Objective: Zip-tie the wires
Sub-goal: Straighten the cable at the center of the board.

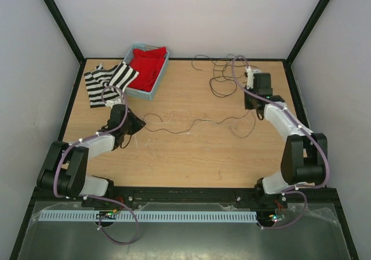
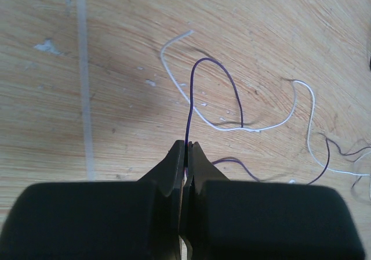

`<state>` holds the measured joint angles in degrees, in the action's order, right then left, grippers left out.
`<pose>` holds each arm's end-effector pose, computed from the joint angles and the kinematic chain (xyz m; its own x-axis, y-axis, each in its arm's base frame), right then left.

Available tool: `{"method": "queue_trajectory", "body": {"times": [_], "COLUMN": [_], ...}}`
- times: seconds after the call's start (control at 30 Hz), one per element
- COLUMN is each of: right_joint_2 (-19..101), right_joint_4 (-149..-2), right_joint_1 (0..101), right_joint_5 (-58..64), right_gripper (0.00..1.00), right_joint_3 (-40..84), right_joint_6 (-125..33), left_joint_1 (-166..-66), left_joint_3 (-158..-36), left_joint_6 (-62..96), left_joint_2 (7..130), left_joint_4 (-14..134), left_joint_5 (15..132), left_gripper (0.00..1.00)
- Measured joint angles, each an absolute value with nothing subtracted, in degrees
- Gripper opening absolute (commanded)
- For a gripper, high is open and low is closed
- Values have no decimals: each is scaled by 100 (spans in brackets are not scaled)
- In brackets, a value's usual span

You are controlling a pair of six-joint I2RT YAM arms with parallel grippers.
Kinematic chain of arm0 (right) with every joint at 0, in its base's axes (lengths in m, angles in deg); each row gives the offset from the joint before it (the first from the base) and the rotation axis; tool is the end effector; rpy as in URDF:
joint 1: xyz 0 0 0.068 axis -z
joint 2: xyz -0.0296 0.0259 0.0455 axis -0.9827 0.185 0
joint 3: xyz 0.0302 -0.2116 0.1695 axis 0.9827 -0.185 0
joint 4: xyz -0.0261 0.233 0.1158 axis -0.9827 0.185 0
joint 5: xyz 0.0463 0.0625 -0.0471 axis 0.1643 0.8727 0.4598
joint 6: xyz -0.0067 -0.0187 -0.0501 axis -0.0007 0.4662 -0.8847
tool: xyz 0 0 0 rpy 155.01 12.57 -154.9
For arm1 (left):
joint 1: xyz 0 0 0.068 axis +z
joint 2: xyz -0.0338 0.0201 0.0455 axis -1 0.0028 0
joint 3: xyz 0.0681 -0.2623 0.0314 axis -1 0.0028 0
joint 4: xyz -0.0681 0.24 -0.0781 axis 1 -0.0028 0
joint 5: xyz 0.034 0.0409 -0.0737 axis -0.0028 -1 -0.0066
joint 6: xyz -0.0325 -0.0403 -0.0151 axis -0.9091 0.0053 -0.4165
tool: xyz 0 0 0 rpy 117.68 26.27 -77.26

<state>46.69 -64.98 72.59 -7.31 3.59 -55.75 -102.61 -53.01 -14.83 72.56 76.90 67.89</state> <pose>0.3282 0.0373 0.2369 -0.6425 -0.1303 -0.7551 -0.1218 0.9903 -0.0673 0.2570 -0.0599 0.1606 -0.5544 -0.5801 -0.5967 -0.1726 0.7816 -0.5995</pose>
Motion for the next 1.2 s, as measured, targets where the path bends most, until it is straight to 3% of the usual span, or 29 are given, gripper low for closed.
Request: {"method": "queue_trajectory", "body": {"times": [0.2,0.5,0.77,0.93,1.03,1.17,1.2], "right_joint_2": [4530,5386,6178,6182,6138,5915,5813], "right_joint_4": [-6044,-5475,-5453,-5451,-5447,-5438,-5434], "right_joint_1": [7832,8455,8851,8859,8842,8831,8831], "right_joint_5": [-1658,-3015,-3164,-2320,-2023,-1826,-1792], "right_gripper": [0,0,0,27,46,66,70], "right_joint_3": [881,879,859,866,868,870,874], "right_joint_6": [-5789,-5760,-5697,-5631,-5612,-5568,-5559], "left_joint_1": [-10161,-10063,-10034,-10036,-10036,-10036,-10036], "left_joint_3": [-5159,-5087,-5080,-5080,-5080,-5080,-5080], "left_joint_6": [-1481,-1476,-1417,-1417,-1417,-1411,-1409], "left_joint_2": [7088,6913,6902,7110,7210,7212,7210], "left_joint_4": [7688,7683,7686,7721,7721,7725,7725], "left_joint_5": [6728,6597,6468,6468,6468,6424,6409], "left_gripper": [0,0,0,0,9,14,21]}}
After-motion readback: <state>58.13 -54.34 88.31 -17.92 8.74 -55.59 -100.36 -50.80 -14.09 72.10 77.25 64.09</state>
